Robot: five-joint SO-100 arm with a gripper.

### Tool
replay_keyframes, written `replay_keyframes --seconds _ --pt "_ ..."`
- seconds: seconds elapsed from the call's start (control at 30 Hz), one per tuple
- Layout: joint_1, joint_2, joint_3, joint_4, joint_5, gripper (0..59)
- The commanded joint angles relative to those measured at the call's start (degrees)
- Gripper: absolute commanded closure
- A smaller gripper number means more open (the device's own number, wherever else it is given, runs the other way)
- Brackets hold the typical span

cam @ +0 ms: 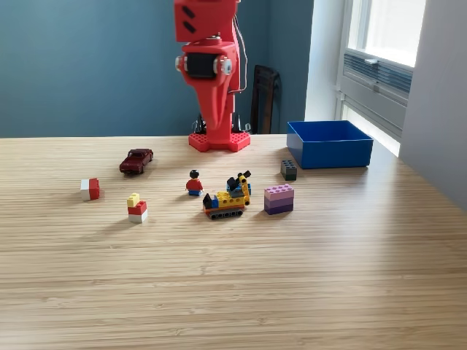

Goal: Grasp a lego block and put it in the bin.

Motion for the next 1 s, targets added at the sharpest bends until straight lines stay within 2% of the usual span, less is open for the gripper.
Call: replay_keyframes --seconds 0.03,0.17,0.37,0.53,0.7,0.9,1.0 --pt "10.46 2.2 3.52 -0.62 0.26 58.5" --pt "19.25 2.02 5.54 -2.11 -1.85 58.5" --pt "29.79 1.67 13.71 -17.05 -5.1 58.5" --pt "34.01 1.49 16.52 -26.1 -5.89 58.2" --pt "35.33 1.32 17.14 -30.67 -5.8 45.8" --pt "35.07 1.14 15.29 -31.2 -4.39 36.3" --pt "34.8 1.05 14.59 -31.2 -3.87 35.0"
